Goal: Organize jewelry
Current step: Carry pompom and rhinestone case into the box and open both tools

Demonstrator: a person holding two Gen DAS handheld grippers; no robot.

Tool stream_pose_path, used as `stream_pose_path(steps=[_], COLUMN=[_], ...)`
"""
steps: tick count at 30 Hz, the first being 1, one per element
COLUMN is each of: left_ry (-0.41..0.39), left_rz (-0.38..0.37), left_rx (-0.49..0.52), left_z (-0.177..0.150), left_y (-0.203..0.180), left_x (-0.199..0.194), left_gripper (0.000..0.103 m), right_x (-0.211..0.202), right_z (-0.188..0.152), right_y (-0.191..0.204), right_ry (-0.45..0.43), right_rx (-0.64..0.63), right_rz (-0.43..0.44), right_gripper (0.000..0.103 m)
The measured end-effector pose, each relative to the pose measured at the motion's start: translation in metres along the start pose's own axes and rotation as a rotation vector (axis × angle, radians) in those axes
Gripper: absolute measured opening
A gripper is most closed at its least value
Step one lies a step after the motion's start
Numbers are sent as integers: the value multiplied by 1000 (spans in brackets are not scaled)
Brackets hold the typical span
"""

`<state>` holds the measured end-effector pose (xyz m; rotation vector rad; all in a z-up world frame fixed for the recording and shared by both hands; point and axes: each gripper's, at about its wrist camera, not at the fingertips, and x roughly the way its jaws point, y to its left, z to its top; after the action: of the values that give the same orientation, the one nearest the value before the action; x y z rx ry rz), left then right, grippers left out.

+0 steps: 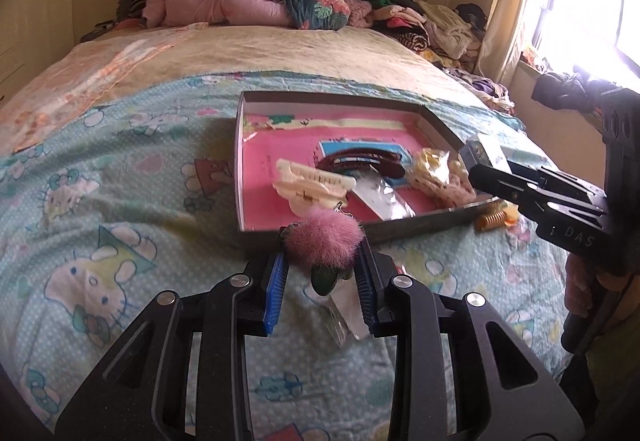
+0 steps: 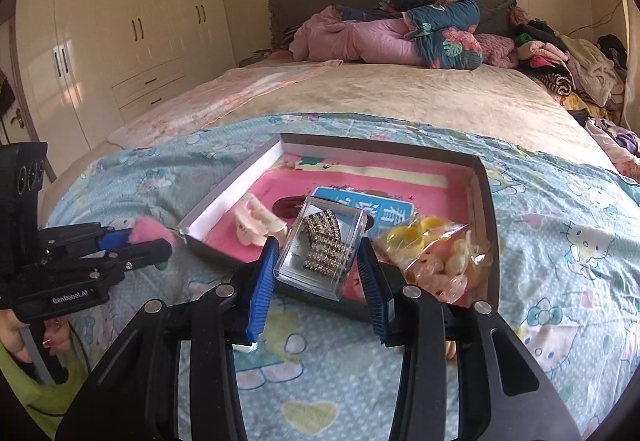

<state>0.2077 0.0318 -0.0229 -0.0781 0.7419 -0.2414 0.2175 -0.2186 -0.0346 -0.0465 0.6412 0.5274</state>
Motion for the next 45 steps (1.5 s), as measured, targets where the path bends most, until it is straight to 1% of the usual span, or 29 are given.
stream_pose_path(steps=[3,10,18,24,29,31,41,45], left_ry=[-8,5,12,32,52,47,39,38], left_rz=[9,17,1,-12,-12,-17,-19,-17], left_rx=[2,-14,-26,-21,-37,-43,-50,-49], left_z=[9,24,36,43,48,49,56,56], left_y=[3,9,8,4,8,9,9,10], left_x=[5,26,53,79,97,101,105,105], left_gripper=[23,23,23,23,23,23,23,23], right_x=[5,14,25,31,39,41,53,58], right_z=[4,10,15,19,21,21,12,6], right_y=[-11,-36,-58,-67,-72,-72,-61,-54], right_ry=[-3,-4,6,20,43,51,91,110], right_rx=[19,44,71,68,66,66,41,37], right_rz=[-18,-74,-114,-135,-143,-142,-127,-117], right_gripper=[38,38,38,38,38,38,34,34])
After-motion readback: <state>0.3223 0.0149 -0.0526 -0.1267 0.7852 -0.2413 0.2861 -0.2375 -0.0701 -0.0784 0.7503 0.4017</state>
